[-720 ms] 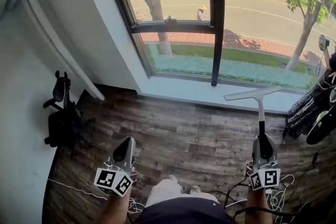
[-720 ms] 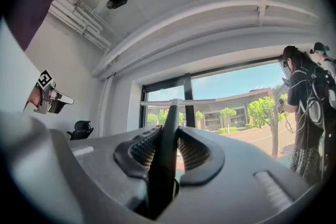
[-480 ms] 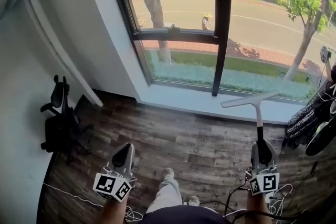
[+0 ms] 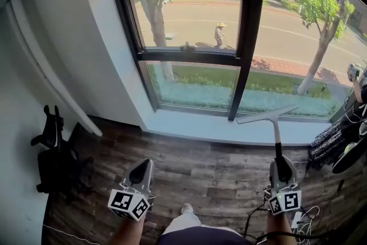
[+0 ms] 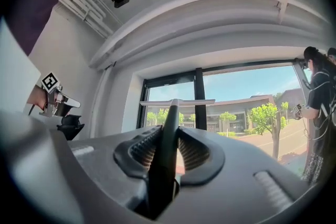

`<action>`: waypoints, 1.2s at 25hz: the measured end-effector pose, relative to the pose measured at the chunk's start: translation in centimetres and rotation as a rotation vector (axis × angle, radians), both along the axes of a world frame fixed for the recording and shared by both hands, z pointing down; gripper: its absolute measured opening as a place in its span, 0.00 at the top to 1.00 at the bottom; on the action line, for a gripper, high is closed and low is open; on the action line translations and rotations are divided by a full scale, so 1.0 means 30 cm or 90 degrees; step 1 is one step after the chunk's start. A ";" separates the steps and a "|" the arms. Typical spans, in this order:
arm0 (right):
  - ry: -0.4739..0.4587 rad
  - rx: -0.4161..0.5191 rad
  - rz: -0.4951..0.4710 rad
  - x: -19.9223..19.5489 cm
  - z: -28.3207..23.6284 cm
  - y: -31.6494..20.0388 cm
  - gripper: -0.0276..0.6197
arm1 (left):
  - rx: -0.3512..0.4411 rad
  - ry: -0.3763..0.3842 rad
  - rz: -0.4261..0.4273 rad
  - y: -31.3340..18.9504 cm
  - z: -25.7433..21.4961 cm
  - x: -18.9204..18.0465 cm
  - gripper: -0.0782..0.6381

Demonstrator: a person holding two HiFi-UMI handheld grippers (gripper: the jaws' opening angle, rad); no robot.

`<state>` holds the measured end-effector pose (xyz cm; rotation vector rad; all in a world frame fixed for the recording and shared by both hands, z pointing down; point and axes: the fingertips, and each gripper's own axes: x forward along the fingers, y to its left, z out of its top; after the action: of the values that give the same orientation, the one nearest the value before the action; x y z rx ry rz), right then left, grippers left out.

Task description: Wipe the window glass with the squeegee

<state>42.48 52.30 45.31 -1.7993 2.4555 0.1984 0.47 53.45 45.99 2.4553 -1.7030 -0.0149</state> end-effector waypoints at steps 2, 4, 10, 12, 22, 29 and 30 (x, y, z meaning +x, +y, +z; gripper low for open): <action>-0.002 0.022 -0.006 -0.095 -0.051 -0.077 0.80 | 0.000 0.007 0.007 -0.092 -0.030 -0.045 0.88; 0.042 0.046 -0.035 -0.224 -0.105 -0.136 0.80 | 0.014 0.011 0.035 -0.170 -0.075 -0.068 0.88; 0.038 0.044 -0.070 -0.453 -0.143 -0.243 0.80 | -0.003 0.036 0.055 -0.383 -0.050 -0.200 0.88; 0.024 0.025 -0.043 -0.414 -0.124 -0.289 0.80 | -0.009 0.047 0.060 -0.450 -0.045 -0.208 0.88; -0.050 0.020 0.052 -0.290 -0.078 -0.676 0.80 | 0.046 0.012 0.039 -0.821 -0.156 -0.298 0.88; -0.055 0.031 0.058 -0.307 -0.126 -0.989 0.80 | 0.064 -0.002 0.023 -1.098 -0.234 -0.338 0.88; -0.048 0.031 0.060 -0.304 -0.129 -1.027 0.80 | 0.062 0.000 0.024 -1.142 -0.228 -0.335 0.88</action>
<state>33.37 21.49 41.44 -1.8682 2.2971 0.1910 -9.58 19.19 39.14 2.5565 -1.6931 -0.0967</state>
